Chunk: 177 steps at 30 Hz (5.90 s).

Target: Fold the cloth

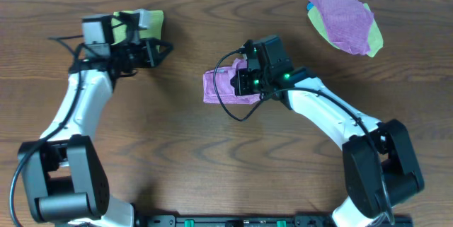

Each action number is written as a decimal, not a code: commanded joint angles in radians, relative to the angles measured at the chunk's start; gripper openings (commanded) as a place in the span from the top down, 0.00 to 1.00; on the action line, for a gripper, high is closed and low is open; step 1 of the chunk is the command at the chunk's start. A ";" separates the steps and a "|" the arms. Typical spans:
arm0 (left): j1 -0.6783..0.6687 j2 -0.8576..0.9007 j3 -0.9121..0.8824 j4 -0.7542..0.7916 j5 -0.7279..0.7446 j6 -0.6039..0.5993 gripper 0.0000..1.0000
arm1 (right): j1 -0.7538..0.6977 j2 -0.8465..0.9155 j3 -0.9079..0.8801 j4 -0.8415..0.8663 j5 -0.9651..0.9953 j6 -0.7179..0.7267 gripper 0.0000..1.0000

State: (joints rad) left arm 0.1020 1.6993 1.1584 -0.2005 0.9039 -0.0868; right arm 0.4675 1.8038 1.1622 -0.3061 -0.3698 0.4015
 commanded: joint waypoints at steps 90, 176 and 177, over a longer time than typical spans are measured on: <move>0.082 -0.114 0.015 -0.396 0.217 0.404 0.94 | -0.042 -0.643 0.056 -0.570 0.644 -0.103 0.01; -0.060 -0.035 -0.282 0.089 -0.051 -0.384 0.05 | -0.096 -1.319 -0.452 -0.517 1.096 0.238 0.01; -0.060 -0.035 -0.282 0.089 -0.059 -0.398 0.05 | -0.096 -1.319 -0.452 -0.517 1.096 0.237 0.01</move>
State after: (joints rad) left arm 0.0433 1.6608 0.8757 -0.1066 0.9310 -0.4030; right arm 0.3790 0.4870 0.7097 -0.8219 0.7147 0.6247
